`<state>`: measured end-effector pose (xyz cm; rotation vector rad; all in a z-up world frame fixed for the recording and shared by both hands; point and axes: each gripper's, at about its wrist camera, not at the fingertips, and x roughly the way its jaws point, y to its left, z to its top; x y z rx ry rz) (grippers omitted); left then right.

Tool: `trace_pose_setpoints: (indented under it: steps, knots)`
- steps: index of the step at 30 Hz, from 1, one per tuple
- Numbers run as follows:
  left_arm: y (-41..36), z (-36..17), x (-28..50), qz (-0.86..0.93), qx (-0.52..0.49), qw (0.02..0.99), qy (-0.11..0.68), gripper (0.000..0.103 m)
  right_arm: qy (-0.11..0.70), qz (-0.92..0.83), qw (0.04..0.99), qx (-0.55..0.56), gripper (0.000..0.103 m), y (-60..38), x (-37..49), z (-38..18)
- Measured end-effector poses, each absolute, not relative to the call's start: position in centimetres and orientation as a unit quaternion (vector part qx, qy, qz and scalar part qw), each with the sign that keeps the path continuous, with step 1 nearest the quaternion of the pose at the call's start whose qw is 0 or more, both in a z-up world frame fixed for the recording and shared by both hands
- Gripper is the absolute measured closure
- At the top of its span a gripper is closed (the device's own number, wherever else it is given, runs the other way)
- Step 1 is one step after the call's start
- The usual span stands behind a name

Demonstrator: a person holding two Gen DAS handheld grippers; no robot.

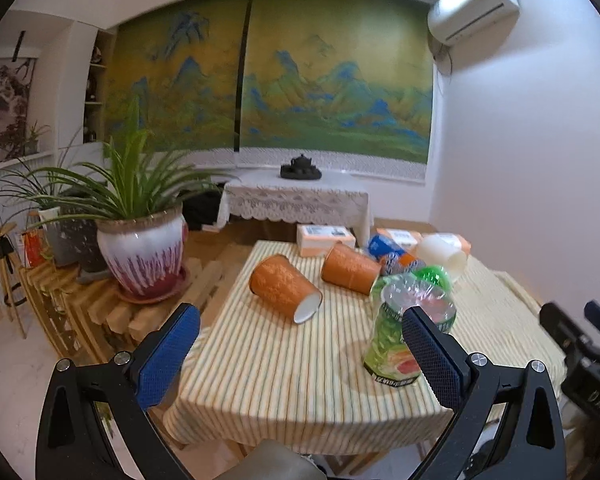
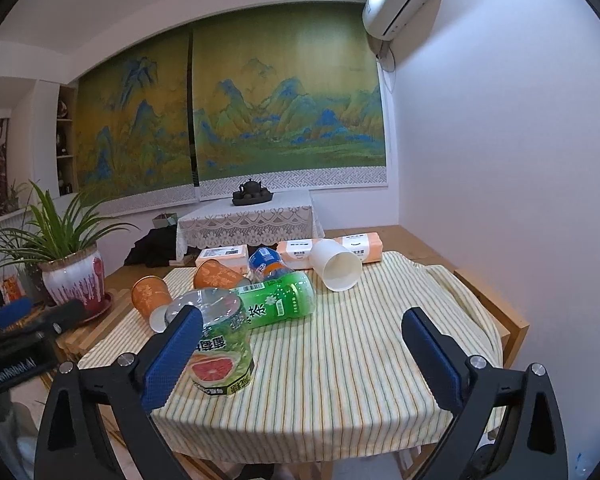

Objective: Flip cup upside down

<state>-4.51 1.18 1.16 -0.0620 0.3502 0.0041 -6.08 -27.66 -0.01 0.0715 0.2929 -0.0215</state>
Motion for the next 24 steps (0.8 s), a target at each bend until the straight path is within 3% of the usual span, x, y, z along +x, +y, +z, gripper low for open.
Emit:
trace_pose_setpoints:
  steps: [24]
  knots:
    - [-0.1,1.4,-4.9,-0.004,-0.017,0.987,0.162,0.001,0.133,-0.015,0.99,0.045,0.005,-27.7,-6.9,0.4]
